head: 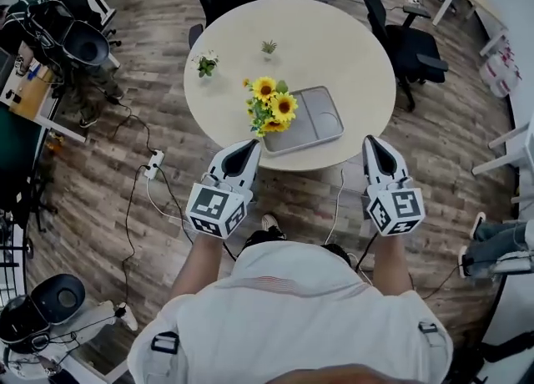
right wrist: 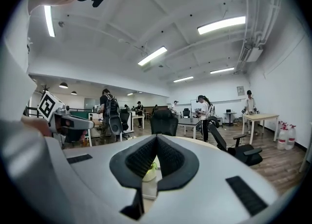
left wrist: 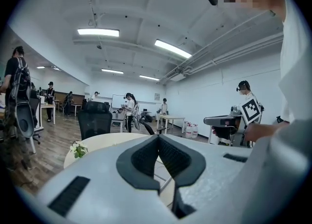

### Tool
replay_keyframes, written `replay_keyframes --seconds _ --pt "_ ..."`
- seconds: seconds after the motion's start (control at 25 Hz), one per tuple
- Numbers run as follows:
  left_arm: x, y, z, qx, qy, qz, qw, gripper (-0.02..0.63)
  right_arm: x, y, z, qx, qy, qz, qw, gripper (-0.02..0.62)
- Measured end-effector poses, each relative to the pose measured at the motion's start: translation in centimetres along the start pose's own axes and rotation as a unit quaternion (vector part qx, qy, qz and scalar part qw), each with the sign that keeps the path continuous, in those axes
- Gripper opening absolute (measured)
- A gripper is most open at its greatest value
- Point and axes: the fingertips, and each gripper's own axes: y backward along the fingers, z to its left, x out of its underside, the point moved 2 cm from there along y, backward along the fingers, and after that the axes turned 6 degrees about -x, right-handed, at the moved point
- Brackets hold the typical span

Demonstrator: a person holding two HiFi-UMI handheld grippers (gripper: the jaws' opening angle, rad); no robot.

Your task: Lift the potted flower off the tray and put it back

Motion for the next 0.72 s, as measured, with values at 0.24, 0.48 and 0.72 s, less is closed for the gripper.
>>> replay_keyframes --seconds 0.24,0.48,0.72 --pt "-1.2 -1.8 6.0 -0.033 -0.011 -0.014 0.9993 0.005 0.4 -8.0 0.9 -0.039 0.003 0.013 0.999 0.000" --pt "-0.9 -2.3 9.4 -0.093 0.017 -0.009 0.9955 0.005 -1.7 -14.1 0.5 -0.098 0.019 0.000 0.995 0.000" --pt "-2.0 -4.3 8.6 -0.149 0.023 -0.014 0.9885 0.005 -2.5 -17.6 -2.0 -0.161 0.026 0.003 0.987 0.000"
